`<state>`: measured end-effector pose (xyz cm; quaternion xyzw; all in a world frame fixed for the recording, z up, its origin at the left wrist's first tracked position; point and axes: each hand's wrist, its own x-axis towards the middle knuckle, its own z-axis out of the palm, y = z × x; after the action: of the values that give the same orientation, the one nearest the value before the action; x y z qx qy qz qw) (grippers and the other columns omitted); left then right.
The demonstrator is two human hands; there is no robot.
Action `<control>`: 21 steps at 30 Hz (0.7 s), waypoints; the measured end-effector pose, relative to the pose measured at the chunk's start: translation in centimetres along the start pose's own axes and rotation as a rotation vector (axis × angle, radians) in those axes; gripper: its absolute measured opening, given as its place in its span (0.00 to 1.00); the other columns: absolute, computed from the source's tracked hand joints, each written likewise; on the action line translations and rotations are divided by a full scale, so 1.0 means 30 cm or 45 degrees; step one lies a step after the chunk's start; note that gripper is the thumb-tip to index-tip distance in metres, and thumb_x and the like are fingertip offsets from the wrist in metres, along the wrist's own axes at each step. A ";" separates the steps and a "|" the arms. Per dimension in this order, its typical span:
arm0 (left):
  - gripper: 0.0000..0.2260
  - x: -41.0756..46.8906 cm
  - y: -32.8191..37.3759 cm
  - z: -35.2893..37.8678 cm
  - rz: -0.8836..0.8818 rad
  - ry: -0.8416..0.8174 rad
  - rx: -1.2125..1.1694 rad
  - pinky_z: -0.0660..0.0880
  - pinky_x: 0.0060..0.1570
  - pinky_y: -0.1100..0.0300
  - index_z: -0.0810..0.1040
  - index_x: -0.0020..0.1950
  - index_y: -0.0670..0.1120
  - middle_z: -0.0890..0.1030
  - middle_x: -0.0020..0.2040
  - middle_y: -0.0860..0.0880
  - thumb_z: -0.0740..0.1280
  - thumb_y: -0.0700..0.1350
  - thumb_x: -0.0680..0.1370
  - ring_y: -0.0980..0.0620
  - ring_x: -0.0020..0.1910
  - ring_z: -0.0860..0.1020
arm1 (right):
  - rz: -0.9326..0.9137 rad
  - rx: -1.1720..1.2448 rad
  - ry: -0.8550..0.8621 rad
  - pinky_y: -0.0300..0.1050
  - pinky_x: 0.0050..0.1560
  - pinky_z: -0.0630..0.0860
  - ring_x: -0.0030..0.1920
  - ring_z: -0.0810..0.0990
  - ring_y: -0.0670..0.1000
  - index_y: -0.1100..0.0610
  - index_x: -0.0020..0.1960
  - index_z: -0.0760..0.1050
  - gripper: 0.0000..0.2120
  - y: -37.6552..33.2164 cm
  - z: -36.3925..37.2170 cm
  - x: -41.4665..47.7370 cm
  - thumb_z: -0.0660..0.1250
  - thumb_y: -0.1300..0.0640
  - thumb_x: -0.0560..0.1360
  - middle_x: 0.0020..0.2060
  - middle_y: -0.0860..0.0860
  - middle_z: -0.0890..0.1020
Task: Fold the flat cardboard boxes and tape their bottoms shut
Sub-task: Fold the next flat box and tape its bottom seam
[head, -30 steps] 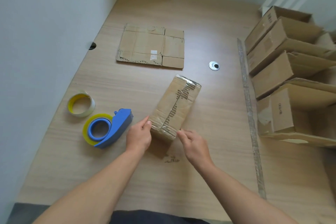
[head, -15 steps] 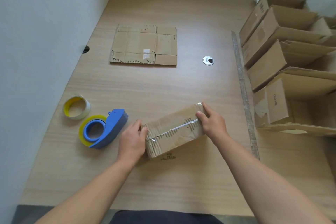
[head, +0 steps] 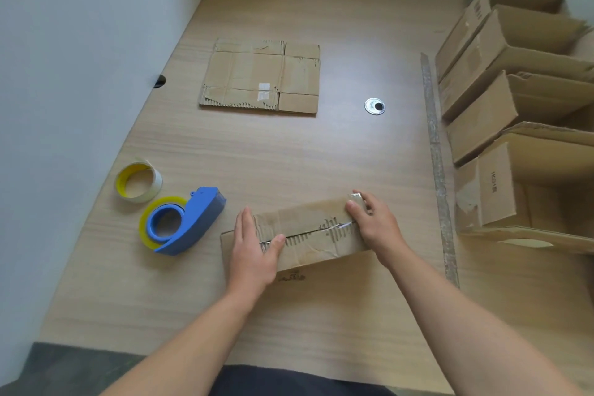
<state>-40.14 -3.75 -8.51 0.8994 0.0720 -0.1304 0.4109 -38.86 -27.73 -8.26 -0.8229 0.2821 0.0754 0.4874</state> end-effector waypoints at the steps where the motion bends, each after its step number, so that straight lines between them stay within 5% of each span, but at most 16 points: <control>1: 0.38 -0.002 -0.001 0.001 0.000 0.006 -0.001 0.42 0.67 0.74 0.49 0.81 0.44 0.50 0.82 0.47 0.67 0.52 0.80 0.53 0.80 0.49 | -0.006 0.000 0.021 0.49 0.65 0.71 0.61 0.76 0.53 0.51 0.70 0.74 0.20 0.003 0.006 0.000 0.67 0.49 0.79 0.62 0.54 0.77; 9: 0.31 0.001 -0.006 -0.036 -0.052 0.071 -0.027 0.56 0.70 0.64 0.55 0.81 0.45 0.63 0.78 0.45 0.65 0.47 0.82 0.47 0.77 0.62 | -0.032 -0.295 0.097 0.46 0.62 0.67 0.67 0.72 0.56 0.55 0.71 0.71 0.23 -0.002 0.027 -0.002 0.63 0.44 0.80 0.66 0.56 0.75; 13: 0.34 -0.014 -0.003 -0.026 -0.136 0.144 -0.111 0.59 0.71 0.61 0.55 0.81 0.46 0.64 0.78 0.45 0.68 0.50 0.80 0.48 0.76 0.63 | -0.044 -0.442 -0.061 0.54 0.65 0.71 0.72 0.68 0.55 0.45 0.80 0.48 0.52 -0.018 0.035 -0.076 0.67 0.27 0.66 0.72 0.50 0.68; 15: 0.41 -0.034 0.000 -0.010 -0.158 0.146 -0.088 0.58 0.73 0.60 0.52 0.82 0.47 0.61 0.79 0.47 0.71 0.55 0.77 0.49 0.77 0.61 | -0.058 -0.543 -0.089 0.55 0.62 0.73 0.71 0.67 0.55 0.42 0.79 0.41 0.58 -0.017 0.064 -0.115 0.67 0.23 0.61 0.71 0.50 0.65; 18: 0.43 -0.048 -0.003 0.009 -0.159 0.134 -0.070 0.56 0.73 0.60 0.49 0.82 0.46 0.57 0.81 0.47 0.72 0.56 0.76 0.49 0.78 0.58 | -0.094 -0.550 -0.042 0.53 0.61 0.72 0.70 0.68 0.55 0.45 0.79 0.46 0.55 -0.010 0.082 -0.116 0.70 0.27 0.63 0.70 0.52 0.66; 21: 0.35 -0.034 -0.030 -0.014 -0.147 0.128 0.000 0.63 0.69 0.57 0.55 0.81 0.49 0.68 0.75 0.42 0.68 0.53 0.79 0.44 0.73 0.67 | -0.150 -0.407 -0.027 0.50 0.63 0.70 0.68 0.70 0.54 0.46 0.79 0.55 0.46 0.012 0.054 -0.091 0.74 0.36 0.69 0.67 0.52 0.71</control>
<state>-41.25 -2.87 -8.58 0.8991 0.1443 -0.1087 0.3986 -41.06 -25.42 -8.28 -0.9042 0.2126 0.0993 0.3569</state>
